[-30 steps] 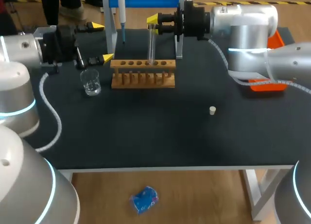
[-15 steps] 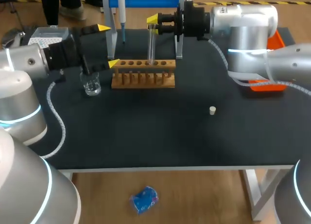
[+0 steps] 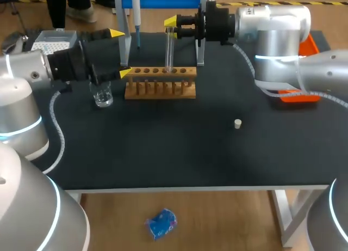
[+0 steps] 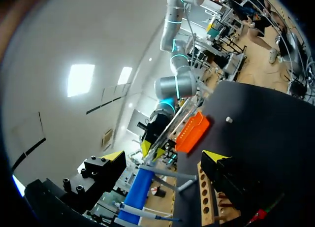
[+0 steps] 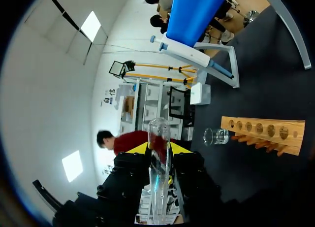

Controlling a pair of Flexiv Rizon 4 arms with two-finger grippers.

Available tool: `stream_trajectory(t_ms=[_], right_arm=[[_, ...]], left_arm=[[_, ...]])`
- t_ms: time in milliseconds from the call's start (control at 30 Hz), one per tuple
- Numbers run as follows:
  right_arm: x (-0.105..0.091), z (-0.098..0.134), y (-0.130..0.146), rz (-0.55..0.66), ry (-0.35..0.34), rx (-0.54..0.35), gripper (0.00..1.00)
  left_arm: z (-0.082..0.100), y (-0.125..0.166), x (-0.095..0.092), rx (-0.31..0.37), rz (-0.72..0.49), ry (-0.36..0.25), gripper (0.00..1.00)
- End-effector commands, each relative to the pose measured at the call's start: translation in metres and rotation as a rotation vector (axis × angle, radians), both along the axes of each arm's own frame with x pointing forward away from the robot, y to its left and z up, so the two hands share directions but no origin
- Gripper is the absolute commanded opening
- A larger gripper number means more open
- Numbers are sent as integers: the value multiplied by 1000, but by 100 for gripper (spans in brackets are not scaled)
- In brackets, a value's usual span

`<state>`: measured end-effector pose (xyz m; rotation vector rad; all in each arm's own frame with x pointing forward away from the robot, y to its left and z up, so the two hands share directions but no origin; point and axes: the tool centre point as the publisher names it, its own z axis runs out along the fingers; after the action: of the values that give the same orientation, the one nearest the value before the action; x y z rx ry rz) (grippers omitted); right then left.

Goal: Invert the test tube, pick up the pipette, mount the tip to pipette, aspirate from beaker and dispense into the tube, eject the tip, return the pipette, and cap with the stopper.

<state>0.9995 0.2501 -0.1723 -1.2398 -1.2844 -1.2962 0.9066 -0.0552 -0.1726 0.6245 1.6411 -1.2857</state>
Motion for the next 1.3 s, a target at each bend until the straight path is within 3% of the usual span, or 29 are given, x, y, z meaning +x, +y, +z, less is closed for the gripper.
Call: stream_trajectory(t_ms=[33, 267, 567, 800, 967, 1000, 1133, 1300], right_arm=[[0, 0, -1, 1, 0, -2, 0], [0, 0, -1, 1, 0, -2, 0], [0, 0, -1, 1, 0, -2, 0], [0, 0, -1, 1, 0, -2, 0], [0, 0, -1, 1, 0, -2, 0], [0, 0, -1, 1, 0, -2, 0], [0, 0, -1, 1, 0, -2, 0], [0, 0, -1, 1, 0, -2, 0]], left_arm=[[1, -6, -1, 9, -23, -57, 100], [6, -28, -7, 69, -147, -228, 100], [3, -47, -5, 148, -167, -291, 100], [6, -70, -7, 150, -147, -306, 100], [6, -91, -11, 111, -151, -329, 100], [6, -94, -12, 113, -147, -340, 100], [4, -106, -16, 171, -137, -498, 100], [1, -112, -14, 168, -137, -512, 100]])
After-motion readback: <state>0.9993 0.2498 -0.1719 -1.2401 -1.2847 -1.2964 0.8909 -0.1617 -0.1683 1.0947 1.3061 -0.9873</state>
